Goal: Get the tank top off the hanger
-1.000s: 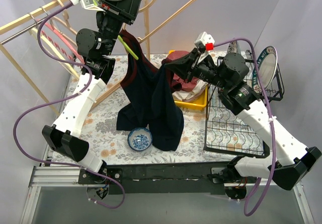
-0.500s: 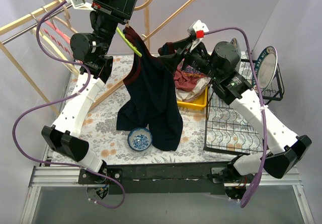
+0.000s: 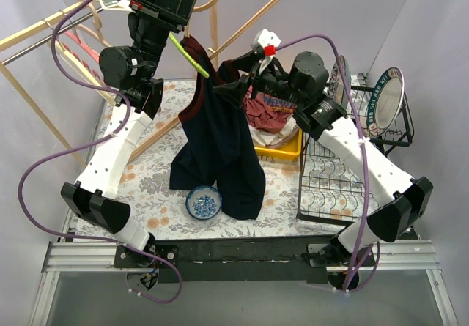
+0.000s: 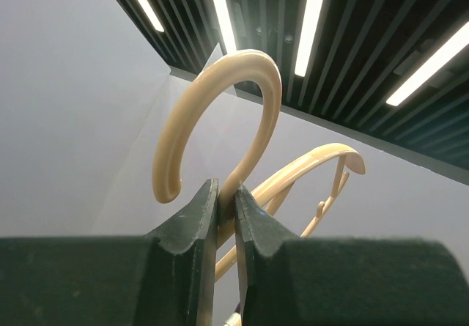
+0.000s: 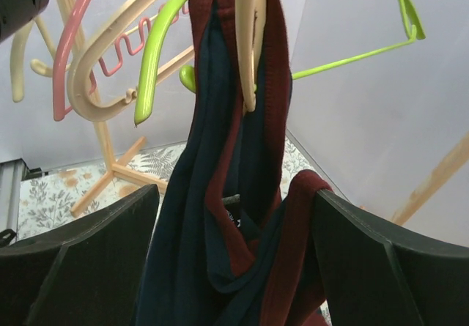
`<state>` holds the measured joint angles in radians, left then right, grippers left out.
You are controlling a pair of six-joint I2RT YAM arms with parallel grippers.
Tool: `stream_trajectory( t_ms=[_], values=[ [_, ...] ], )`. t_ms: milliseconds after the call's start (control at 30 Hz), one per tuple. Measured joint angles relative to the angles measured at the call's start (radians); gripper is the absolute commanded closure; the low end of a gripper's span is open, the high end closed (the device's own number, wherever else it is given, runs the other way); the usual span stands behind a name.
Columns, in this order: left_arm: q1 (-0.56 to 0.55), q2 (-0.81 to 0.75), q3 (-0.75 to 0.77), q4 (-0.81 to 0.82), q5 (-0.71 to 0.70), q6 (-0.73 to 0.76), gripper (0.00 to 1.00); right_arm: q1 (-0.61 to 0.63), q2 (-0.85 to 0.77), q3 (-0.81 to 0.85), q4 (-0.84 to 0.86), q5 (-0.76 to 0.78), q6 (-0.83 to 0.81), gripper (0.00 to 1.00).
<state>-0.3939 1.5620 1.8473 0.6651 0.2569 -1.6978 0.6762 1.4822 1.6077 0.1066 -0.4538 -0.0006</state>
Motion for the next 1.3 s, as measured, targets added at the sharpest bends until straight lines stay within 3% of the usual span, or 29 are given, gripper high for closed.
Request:
stream_trajectory(
  t_ms=[33,133,167,267,500,767,1300],
  values=[
    [0.0,0.002,0.0,0.003,0.0,-0.006,1.0,0.002,0.012,0.0,0.01,-0.005,-0.007,0.17],
    [0.0,0.013,0.0,0.023,0.001,-0.023,1.0,0.013,0.05,0.005,0.035,-0.013,-0.026,0.52],
    [0.0,0.016,0.0,0.032,0.002,-0.028,1.0,0.018,0.062,0.012,0.036,-0.014,-0.034,0.7],
    [0.0,0.028,-0.001,0.063,0.001,-0.035,1.0,0.042,0.106,0.036,0.034,-0.004,-0.038,0.98],
    [0.005,0.051,-0.009,0.089,-0.003,-0.01,1.0,0.082,0.105,0.004,0.046,0.096,-0.048,0.99],
    [0.004,0.047,-0.058,-0.01,-0.017,0.126,1.0,0.085,0.029,-0.072,0.061,0.261,-0.057,0.99],
    [0.003,0.047,0.048,-0.277,-0.029,0.37,1.0,0.085,0.072,0.06,0.01,0.301,-0.066,0.99]
  ],
)
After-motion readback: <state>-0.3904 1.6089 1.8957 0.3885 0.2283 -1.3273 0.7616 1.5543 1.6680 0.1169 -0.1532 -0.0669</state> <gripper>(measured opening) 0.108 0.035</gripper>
